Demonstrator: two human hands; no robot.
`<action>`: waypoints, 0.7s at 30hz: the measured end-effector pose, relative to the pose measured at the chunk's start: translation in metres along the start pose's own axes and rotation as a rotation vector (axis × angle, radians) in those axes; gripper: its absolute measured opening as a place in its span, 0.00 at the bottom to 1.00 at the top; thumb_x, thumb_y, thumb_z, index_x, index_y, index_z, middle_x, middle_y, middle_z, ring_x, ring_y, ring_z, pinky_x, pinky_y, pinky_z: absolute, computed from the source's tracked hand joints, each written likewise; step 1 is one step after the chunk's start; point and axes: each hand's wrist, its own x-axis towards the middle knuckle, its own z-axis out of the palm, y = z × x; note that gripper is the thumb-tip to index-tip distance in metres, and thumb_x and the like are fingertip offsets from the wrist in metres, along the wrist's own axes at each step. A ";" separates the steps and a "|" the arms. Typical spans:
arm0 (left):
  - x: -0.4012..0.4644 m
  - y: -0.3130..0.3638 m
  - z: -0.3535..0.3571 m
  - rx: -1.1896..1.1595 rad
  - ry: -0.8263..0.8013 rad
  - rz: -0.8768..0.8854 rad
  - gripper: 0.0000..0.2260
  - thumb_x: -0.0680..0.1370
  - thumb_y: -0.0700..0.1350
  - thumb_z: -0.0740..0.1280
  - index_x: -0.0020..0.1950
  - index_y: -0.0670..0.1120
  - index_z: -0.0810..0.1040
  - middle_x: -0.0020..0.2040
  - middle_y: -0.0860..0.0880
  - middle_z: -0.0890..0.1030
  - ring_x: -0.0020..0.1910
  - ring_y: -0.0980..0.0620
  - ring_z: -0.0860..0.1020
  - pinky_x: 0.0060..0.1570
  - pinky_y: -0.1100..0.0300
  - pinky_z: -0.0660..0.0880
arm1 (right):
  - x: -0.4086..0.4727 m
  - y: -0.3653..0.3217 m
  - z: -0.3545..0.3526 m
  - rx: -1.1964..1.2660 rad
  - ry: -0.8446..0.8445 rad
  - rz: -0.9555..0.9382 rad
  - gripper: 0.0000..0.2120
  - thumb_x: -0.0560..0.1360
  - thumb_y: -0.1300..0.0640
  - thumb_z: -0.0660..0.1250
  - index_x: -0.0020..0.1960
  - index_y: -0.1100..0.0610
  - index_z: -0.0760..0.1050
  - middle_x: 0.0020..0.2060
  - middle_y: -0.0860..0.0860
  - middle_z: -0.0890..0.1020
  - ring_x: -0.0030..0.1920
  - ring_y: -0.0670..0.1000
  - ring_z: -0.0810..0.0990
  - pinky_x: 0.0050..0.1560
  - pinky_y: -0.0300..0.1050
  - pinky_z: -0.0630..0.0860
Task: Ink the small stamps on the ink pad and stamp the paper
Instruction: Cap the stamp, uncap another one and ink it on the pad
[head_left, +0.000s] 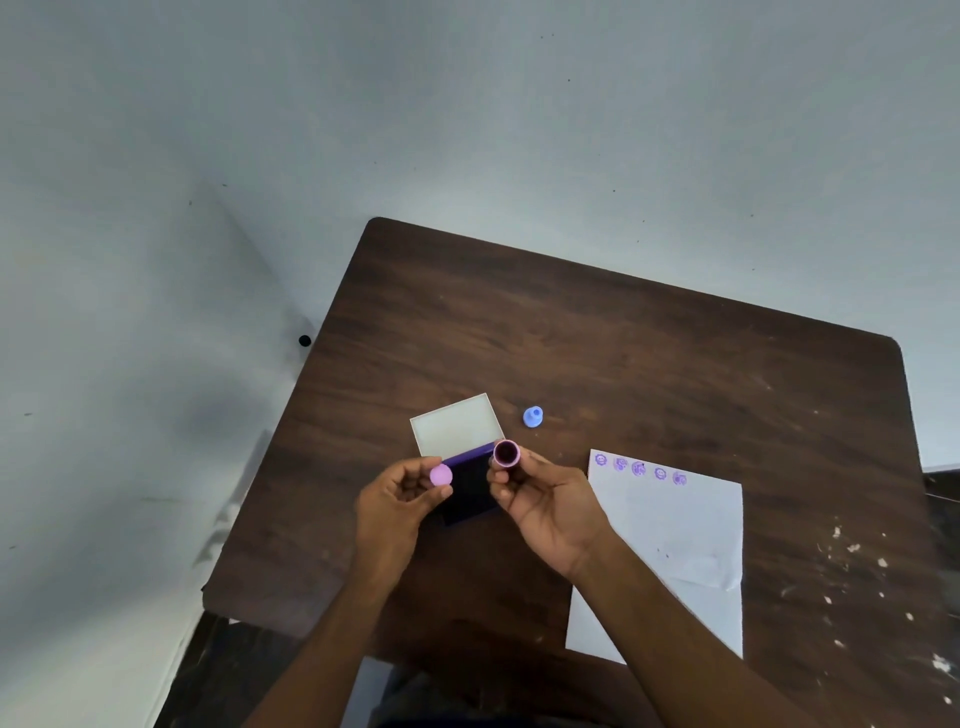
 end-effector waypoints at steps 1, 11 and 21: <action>-0.001 -0.004 -0.003 0.021 0.004 -0.005 0.16 0.69 0.39 0.78 0.52 0.54 0.84 0.47 0.55 0.86 0.46 0.54 0.84 0.48 0.60 0.81 | 0.000 0.002 0.002 -0.006 -0.003 0.008 0.15 0.73 0.65 0.65 0.58 0.69 0.78 0.45 0.62 0.81 0.39 0.54 0.80 0.45 0.47 0.80; -0.006 -0.031 -0.020 0.504 0.100 0.174 0.12 0.70 0.43 0.77 0.52 0.50 0.84 0.49 0.54 0.83 0.51 0.55 0.76 0.53 0.58 0.73 | -0.005 0.006 0.011 -0.021 -0.012 0.049 0.14 0.71 0.63 0.66 0.54 0.67 0.82 0.43 0.61 0.81 0.39 0.53 0.78 0.42 0.45 0.78; -0.012 0.004 -0.006 0.401 0.096 0.216 0.13 0.72 0.48 0.75 0.56 0.54 0.81 0.53 0.56 0.79 0.54 0.56 0.76 0.53 0.57 0.75 | -0.002 0.005 0.004 0.008 -0.023 0.033 0.15 0.72 0.64 0.65 0.57 0.67 0.80 0.46 0.62 0.82 0.44 0.55 0.79 0.43 0.46 0.79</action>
